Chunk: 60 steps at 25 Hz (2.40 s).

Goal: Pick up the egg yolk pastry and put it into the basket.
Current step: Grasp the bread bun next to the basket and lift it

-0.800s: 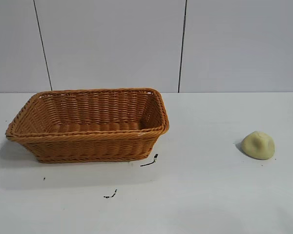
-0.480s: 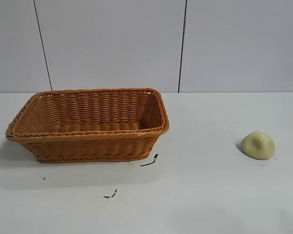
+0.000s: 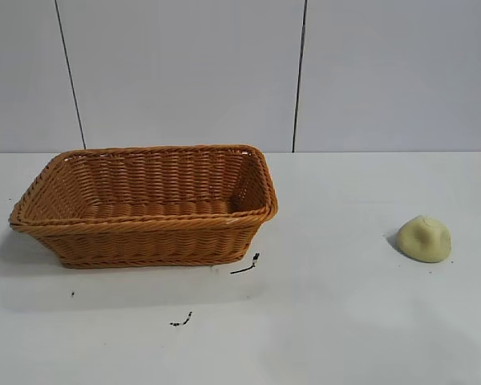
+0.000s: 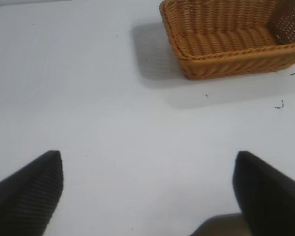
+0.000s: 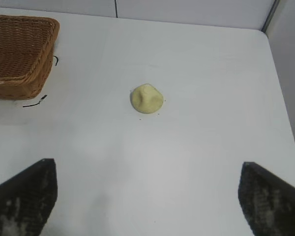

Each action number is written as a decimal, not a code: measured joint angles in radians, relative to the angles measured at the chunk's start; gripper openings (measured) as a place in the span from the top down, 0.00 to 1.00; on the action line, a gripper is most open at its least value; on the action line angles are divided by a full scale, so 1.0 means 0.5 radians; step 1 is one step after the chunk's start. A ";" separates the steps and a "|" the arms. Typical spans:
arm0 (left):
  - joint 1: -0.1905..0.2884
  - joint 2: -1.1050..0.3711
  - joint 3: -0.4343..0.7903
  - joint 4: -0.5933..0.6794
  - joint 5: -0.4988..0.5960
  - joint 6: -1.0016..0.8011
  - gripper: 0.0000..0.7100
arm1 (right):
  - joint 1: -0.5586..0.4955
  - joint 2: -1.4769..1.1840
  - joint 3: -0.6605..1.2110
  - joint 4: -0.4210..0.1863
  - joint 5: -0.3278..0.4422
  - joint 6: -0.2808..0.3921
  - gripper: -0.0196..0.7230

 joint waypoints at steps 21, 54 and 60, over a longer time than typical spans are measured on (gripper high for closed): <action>0.000 0.000 0.000 0.000 0.000 0.000 0.02 | 0.076 2.479 -1.362 0.012 0.047 0.029 0.04; 0.000 0.000 0.000 0.000 0.000 0.000 0.02 | 0.081 3.473 -1.391 -0.032 -0.506 0.080 0.74; 0.000 0.000 0.000 0.000 0.000 0.000 0.02 | 0.081 3.372 -1.472 -0.030 -0.400 0.074 0.84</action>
